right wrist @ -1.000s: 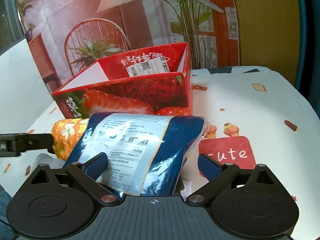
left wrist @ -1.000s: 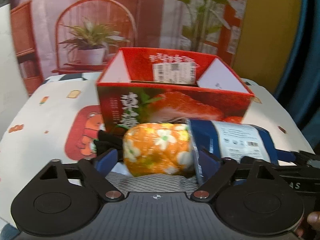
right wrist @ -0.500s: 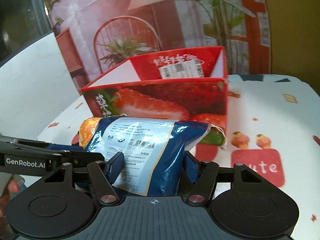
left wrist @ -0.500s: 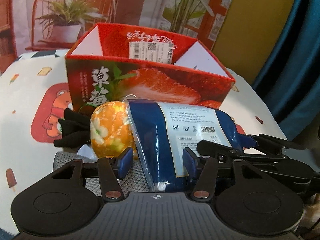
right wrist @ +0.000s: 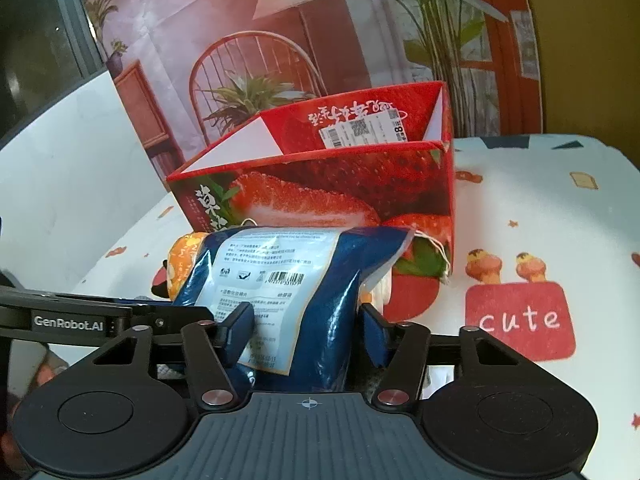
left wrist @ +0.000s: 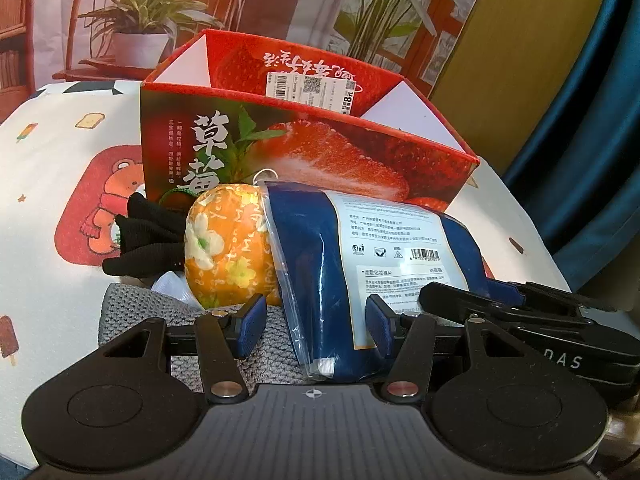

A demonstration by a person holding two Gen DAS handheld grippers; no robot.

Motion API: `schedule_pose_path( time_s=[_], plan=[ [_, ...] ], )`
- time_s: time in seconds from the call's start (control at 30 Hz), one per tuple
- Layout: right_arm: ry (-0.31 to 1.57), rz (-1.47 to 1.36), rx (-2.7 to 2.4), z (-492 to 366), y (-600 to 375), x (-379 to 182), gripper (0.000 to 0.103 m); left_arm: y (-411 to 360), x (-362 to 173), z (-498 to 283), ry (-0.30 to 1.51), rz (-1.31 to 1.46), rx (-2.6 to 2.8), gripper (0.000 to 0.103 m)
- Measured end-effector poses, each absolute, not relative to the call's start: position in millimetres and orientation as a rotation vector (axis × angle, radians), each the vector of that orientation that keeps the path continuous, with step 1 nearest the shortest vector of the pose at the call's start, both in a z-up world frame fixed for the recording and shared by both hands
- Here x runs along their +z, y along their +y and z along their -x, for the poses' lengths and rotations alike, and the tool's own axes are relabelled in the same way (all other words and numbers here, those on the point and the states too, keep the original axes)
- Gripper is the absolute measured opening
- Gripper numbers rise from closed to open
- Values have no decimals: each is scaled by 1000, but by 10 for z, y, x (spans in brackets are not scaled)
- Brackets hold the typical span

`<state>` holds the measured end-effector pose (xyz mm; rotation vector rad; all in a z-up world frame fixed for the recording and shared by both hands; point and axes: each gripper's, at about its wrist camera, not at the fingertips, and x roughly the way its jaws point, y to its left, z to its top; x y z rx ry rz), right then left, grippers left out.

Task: Organize soft objects
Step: 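Lift the blue package with both grippers and carry it over the red box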

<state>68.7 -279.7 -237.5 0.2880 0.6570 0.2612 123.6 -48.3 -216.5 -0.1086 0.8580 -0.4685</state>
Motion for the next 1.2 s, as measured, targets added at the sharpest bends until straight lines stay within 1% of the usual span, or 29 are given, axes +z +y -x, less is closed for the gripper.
schedule_pose_path(
  time_s=[0.2, 0.33, 0.43, 0.63, 0.87, 1.2],
  plan=[
    [664, -308, 259, -724, -2798, -2406, 50, -489, -2169, -1241, 862, 121, -480, 57],
    [664, -328, 268, -763, -2799, -2394, 49, -493, -2164, -1256, 865, 136, -494, 55],
    [660, -332, 277, -778, -2786, -2366, 46, -484, -2125, -1274, 859, 147, -493, 53],
    [641, -357, 296, -803, -2779, -2252, 43, -451, -1990, -1282, 818, 143, -488, 53],
    [592, -348, 320, -827, -2736, -2022, 43, -368, -1752, -1266, 749, 163, -490, 53],
    [490, -309, 351, -966, -2726, -1493, 43, -291, -1315, -1283, 631, 172, -508, 53]
  ],
)
